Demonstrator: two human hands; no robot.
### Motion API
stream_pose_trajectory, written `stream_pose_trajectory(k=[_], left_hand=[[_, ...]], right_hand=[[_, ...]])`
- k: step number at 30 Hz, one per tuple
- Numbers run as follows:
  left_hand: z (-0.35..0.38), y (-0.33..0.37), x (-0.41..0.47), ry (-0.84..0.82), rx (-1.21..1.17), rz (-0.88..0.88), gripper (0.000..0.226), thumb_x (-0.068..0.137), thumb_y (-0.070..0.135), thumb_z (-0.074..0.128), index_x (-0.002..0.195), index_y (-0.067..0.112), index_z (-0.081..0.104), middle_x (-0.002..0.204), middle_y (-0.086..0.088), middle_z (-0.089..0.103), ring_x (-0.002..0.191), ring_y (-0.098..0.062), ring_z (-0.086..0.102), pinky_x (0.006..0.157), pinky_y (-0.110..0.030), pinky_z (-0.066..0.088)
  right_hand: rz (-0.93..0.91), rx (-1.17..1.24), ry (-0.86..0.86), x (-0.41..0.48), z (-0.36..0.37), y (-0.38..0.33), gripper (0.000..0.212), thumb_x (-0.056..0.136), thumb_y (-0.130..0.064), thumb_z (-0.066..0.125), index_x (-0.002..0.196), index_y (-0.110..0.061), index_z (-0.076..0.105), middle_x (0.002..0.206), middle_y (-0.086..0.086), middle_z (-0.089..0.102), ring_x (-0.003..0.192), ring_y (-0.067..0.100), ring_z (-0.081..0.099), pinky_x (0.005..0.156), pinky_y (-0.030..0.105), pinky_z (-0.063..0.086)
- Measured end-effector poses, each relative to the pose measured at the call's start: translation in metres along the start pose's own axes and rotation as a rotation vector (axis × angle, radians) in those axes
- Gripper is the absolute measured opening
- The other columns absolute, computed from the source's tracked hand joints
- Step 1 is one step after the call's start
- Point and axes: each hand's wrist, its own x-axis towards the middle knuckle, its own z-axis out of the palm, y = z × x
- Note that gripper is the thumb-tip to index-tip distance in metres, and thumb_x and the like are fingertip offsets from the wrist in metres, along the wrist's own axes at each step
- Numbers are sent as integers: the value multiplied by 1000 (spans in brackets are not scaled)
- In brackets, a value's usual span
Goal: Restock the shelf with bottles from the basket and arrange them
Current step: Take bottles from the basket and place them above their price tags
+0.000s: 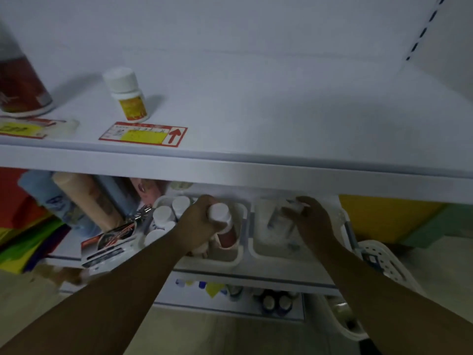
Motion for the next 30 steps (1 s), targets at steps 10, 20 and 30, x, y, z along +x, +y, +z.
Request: stream_pose_trajectory(k=[10,20,30], left_hand=[[-111,34,-110,-130,-483,-29,26,86,19,64,112,16,61,106,-8,66,96,-22,64,78,-34,55],[-240,47,-232,12,-536,130,30,87,24,63,116,18,61,111,-9,70,99,-27,66,83,-42,55],[-308,44,-272,80,-532,198,26,86,26,64,110,16,64,105,-11,72,90,-24,69,81,-40,56]], right_hand=[[265,686,-556,-128,58,-98,24,84,-21,53,101,-7,63,82,10,71,70,24,69,65,35,56],[-53,596,-658,-250,132,-205,60,74,-42,63,122,-6,54,113,22,66,97,36,66,79,47,57],[-142,635,-739,-288,182,-251,76,67,-52,67,130,-12,52,123,19,64,113,37,61,99,57,45]])
